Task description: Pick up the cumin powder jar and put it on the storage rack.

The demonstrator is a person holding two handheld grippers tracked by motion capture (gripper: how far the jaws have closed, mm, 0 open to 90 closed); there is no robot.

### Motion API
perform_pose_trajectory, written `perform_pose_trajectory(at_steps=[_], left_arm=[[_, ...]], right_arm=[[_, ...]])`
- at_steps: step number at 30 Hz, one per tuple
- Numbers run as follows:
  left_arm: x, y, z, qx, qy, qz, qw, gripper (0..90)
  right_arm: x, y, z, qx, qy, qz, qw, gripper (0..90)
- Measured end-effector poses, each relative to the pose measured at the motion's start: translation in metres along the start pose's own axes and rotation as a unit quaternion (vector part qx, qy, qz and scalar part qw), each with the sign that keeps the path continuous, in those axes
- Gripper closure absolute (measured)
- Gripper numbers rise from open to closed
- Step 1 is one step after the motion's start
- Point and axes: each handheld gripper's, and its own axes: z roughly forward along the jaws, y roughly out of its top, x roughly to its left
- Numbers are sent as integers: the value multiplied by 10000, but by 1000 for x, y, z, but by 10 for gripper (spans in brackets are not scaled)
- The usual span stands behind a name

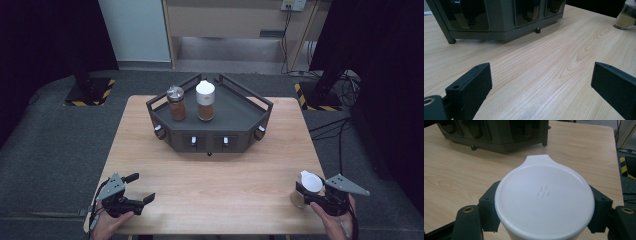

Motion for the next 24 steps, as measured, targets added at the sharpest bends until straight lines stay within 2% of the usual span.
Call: perform_pose_trajectory(at_steps=[11,18,24], left_arm=[[0,0,0,-10,7,-5,10000,25],[0,0,-1,-17,4,-7,10000,25],[0,0,-1,-25,-6,-16,10000,25]], right_arm=[[12,28,13,-32,199,-73,9998,297],[24,59,24,-19,422,-234,9988,299],[37,91,37,32,605,-235,9979,301]])
